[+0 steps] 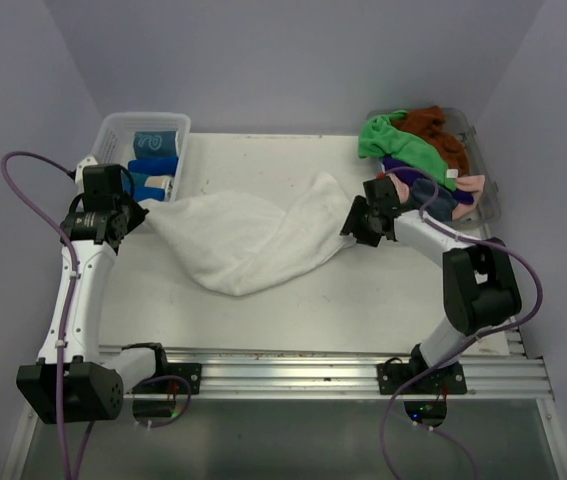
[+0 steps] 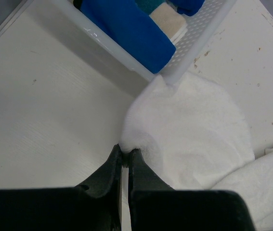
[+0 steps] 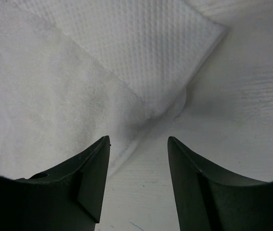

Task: Roll the towels
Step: Flatten the towel

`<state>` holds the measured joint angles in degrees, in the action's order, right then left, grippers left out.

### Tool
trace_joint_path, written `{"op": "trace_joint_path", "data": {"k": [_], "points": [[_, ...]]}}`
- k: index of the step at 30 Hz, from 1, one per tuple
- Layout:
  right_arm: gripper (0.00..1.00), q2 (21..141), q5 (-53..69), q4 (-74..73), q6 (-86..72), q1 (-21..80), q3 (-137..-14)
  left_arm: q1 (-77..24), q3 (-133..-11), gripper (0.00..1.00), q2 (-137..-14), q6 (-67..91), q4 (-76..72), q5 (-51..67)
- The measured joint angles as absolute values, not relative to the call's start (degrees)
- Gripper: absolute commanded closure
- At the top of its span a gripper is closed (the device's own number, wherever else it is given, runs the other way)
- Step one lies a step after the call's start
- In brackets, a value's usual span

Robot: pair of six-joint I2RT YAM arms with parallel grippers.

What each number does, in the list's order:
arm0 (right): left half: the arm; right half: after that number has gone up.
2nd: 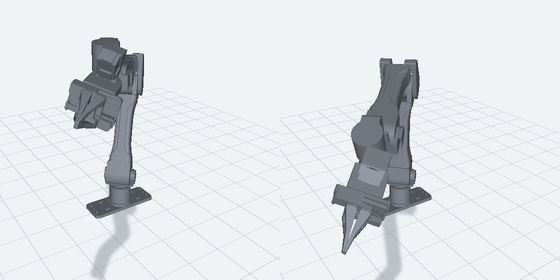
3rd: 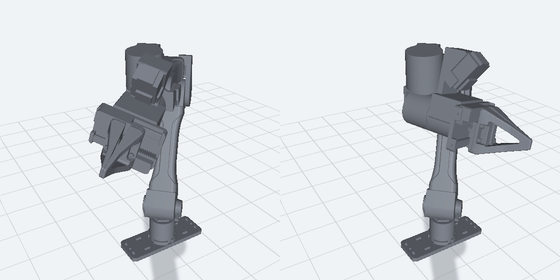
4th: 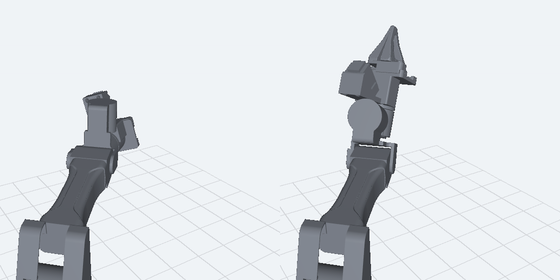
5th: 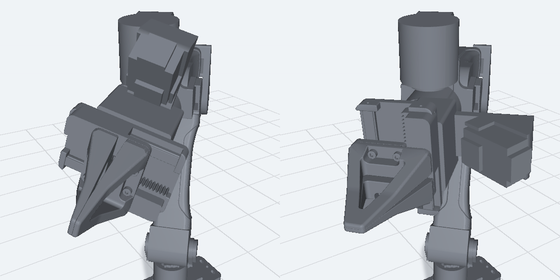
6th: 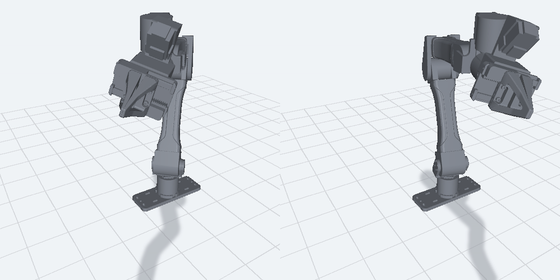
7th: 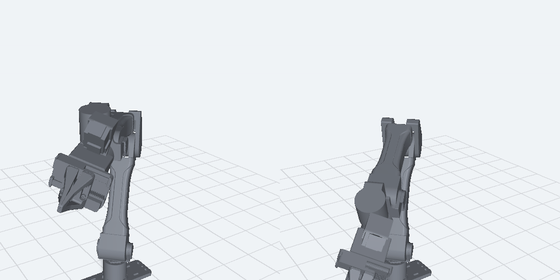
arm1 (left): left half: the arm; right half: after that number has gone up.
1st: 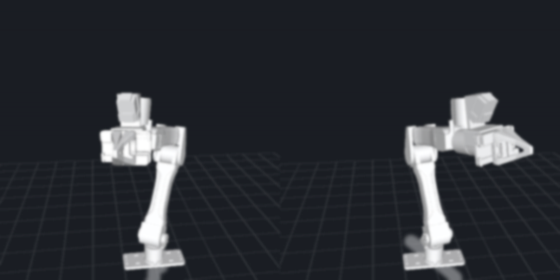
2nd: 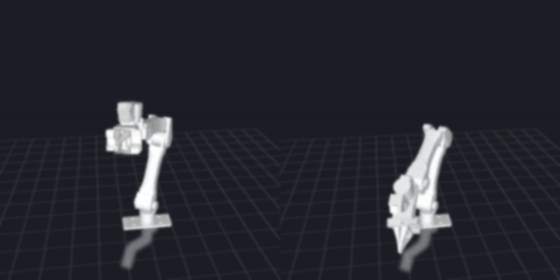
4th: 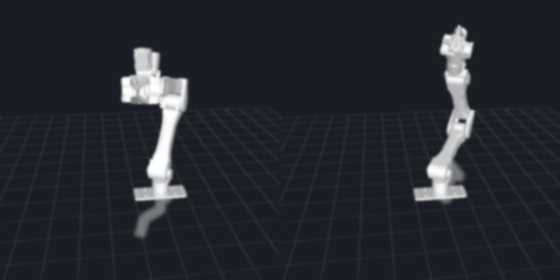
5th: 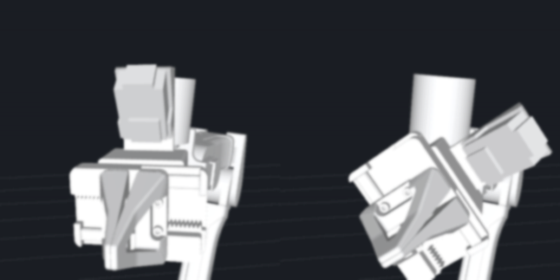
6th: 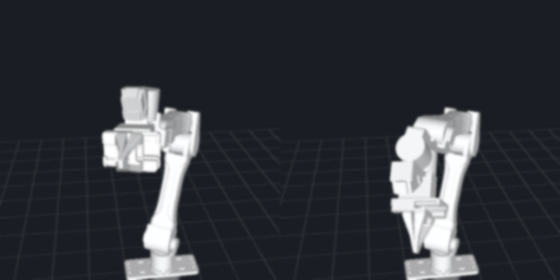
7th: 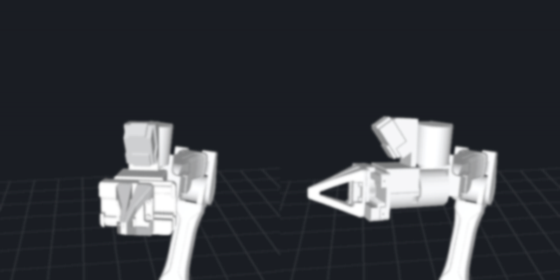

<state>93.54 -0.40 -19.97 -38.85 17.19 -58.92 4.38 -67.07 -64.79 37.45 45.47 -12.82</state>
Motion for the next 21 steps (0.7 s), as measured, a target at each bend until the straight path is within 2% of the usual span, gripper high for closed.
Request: {"op": "trace_joint_path", "data": {"k": [6, 7, 9, 11, 12, 13, 21], "points": [[0.51, 97.1, 1.1, -17.7, -40.7, 17.2, -59.1, 4.4, -67.1, 1.00, -64.8, 37.5, 45.5, -12.8], [0.55, 97.5, 1.3, -17.5, -40.9, 17.2, -59.1, 4.4, -67.1, 1.00, -64.8, 37.4, 45.5, -12.8], [0.70, 98.0, 1.5, -17.1, -41.2, 17.2, -59.1, 4.4, -67.1, 1.00, -64.8, 37.4, 45.5, -12.8], [0.81, 98.1, 1.8, -16.7, -41.5, 17.2, -59.1, 4.4, -67.1, 1.00, -64.8, 37.4, 45.5, -12.8], [0.94, 98.1, 2.1, -16.5, -41.6, 17.2, -59.1, 4.4, -67.1, 1.00, -64.8, 37.4, 45.5, -12.8], [0.99, 98.1, 2.4, -16.3, -41.7, 17.2, -59.1, 4.4, -67.1, 1.00, -64.8, 37.4, 45.5, -12.8], [1.00, 97.4, 2.7, -17.6, -41.4, 17.2, -63.4, 4.5, -67.9, 1.00, -64.9, 36.9, 45.6, -13.4]]}}
